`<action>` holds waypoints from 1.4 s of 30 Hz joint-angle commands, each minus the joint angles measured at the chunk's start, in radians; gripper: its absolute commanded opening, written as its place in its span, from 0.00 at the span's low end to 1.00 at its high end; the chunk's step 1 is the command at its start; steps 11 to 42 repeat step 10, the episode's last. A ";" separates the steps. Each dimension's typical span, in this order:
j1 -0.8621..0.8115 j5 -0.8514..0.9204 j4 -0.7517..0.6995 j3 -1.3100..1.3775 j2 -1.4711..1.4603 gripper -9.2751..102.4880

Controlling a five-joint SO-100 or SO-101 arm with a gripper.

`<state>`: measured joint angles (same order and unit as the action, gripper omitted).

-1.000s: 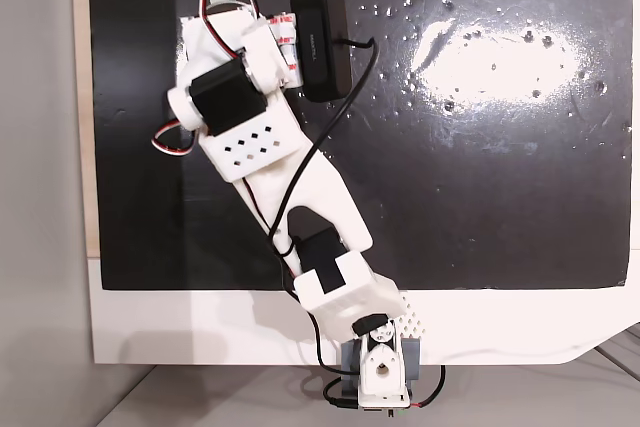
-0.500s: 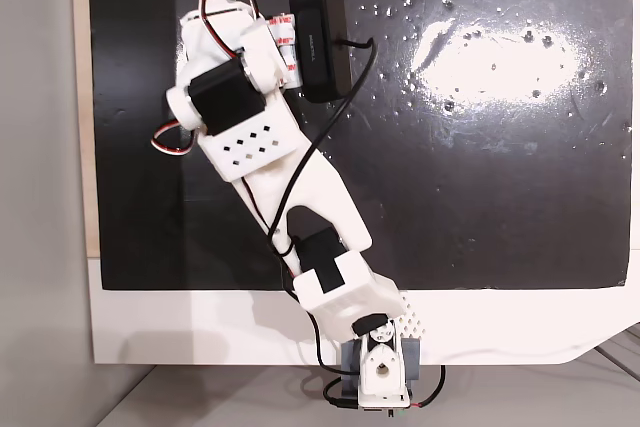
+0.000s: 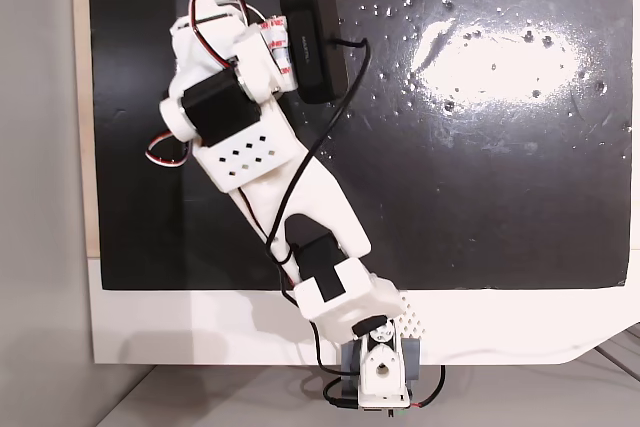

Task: Grasp a cube and put it in the cup.

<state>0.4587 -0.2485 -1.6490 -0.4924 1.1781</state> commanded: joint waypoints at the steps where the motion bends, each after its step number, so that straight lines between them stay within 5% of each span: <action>1: -0.002 0.023 0.005 0.005 0.080 0.29; 42: 0.005 0.029 0.005 -0.029 0.097 0.29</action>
